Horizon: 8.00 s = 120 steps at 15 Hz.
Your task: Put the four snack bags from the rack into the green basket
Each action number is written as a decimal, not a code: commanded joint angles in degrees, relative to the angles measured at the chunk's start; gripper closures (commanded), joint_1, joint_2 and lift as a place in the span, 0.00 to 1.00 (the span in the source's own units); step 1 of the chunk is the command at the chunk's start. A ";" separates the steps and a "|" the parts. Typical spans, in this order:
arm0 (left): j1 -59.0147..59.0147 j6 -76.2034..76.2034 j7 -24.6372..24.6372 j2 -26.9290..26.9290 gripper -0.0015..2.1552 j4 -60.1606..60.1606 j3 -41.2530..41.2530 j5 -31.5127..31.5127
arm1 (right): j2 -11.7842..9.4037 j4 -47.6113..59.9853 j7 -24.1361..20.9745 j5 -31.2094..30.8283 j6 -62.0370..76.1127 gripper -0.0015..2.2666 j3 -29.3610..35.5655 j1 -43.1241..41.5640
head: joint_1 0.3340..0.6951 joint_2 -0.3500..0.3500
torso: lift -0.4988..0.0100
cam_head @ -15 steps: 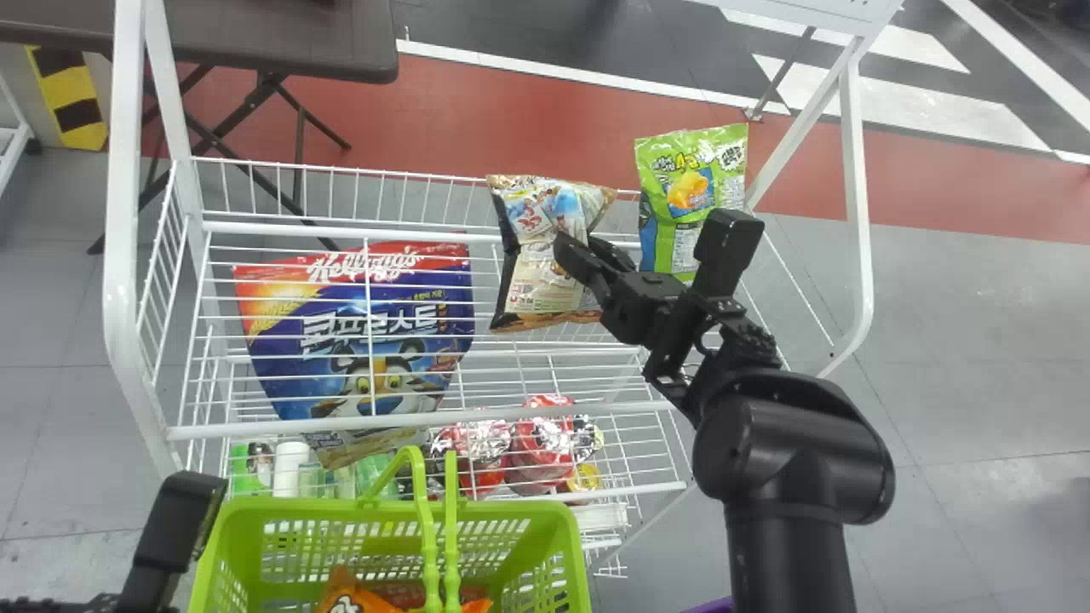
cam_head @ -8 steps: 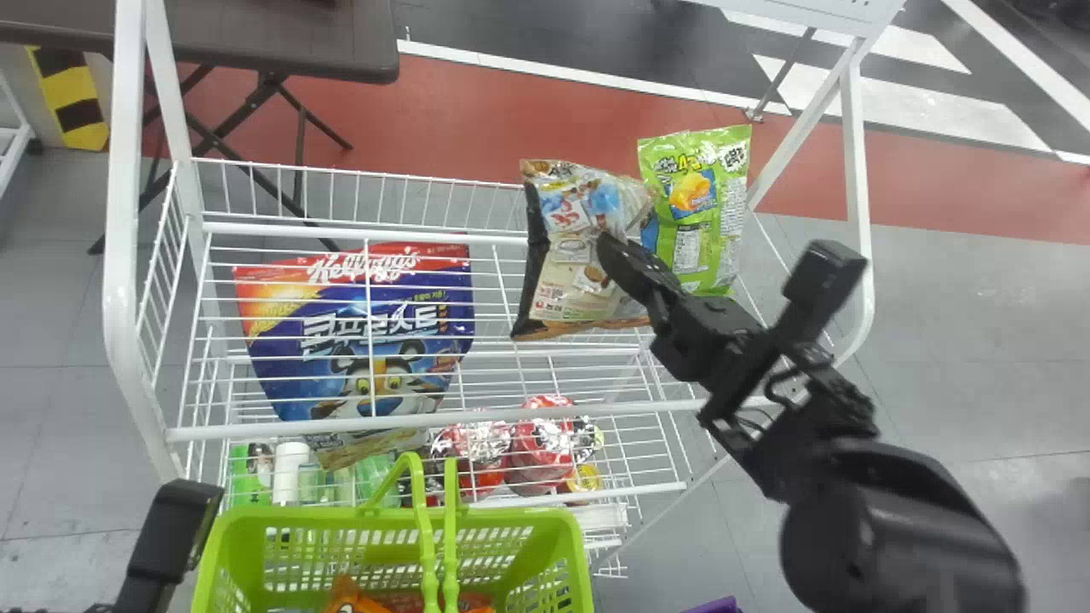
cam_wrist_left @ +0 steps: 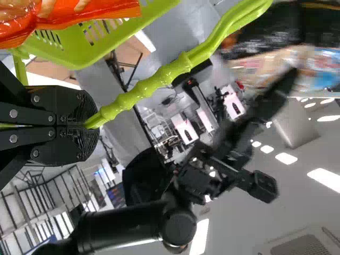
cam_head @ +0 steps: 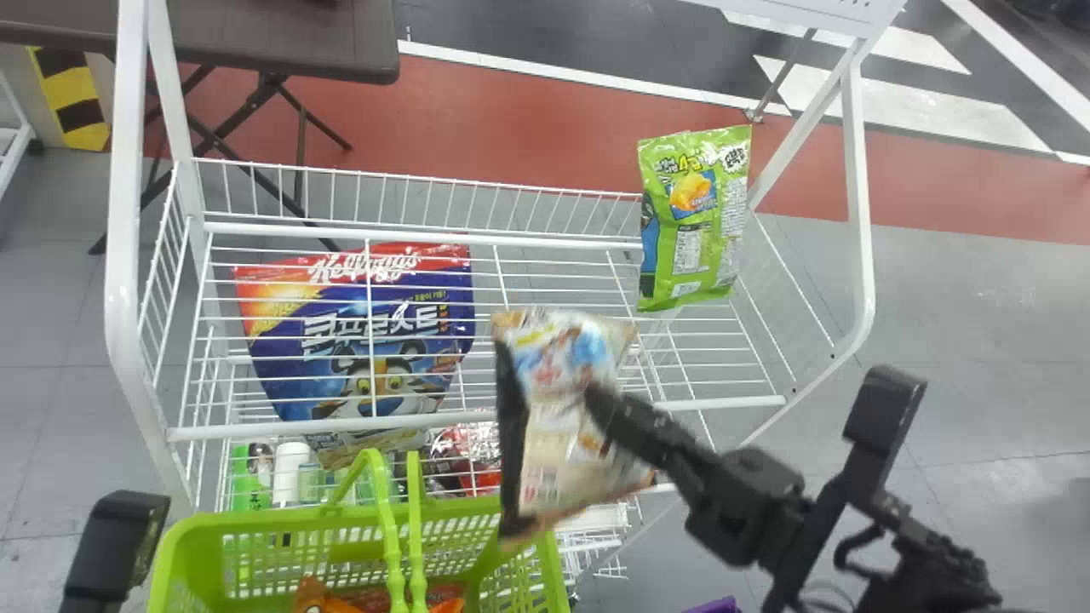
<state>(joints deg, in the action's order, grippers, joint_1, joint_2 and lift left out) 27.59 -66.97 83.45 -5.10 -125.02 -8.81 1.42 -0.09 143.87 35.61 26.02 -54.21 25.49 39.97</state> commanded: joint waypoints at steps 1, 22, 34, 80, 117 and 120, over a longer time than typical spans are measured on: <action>0.36 0.21 -0.05 0.18 0.96 -0.23 -0.16 0.08 | 0.14 -1.84 1.57 0.52 -3.93 0.90 0.35 2.92 | 1.00 0.00 | 0.97; 0.45 0.21 0.04 0.09 0.96 -0.84 -1.56 -0.27 | 0.14 -12.65 5.97 -3.43 -3.58 0.00 -10.46 3.36 | 1.00 0.00 | 0.97; 0.80 0.56 -0.49 0.09 0.96 -0.31 -1.92 -0.36 | 0.14 -23.81 -9.06 -13.54 34.21 0.03 -1.40 -20.64 | 1.00 0.00 | 0.97; -3.15 -0.67 1.27 -0.34 0.96 2.59 -2.18 -0.27 | -4.57 -27.07 -10.29 -5.63 21.03 0.93 0.79 -25.65 | 1.00 0.00 | 0.97; 1.33 3.20 0.57 0.18 0.96 0.30 -0.16 0.43 | 0.14 -5.80 14.32 8.87 -19.05 0.03 2.11 2.74 | 1.00 0.00 | 0.97; 1.42 3.20 0.39 0.18 0.96 0.39 -0.16 0.43 | 0.14 -3.16 14.32 8.17 -4.63 0.03 2.46 2.48 | 1.00 0.00 | 0.97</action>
<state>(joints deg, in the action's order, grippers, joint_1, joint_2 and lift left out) 28.94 -63.77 83.96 -4.92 -124.72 -8.97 1.84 0.00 139.74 49.76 34.69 -67.97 27.91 42.44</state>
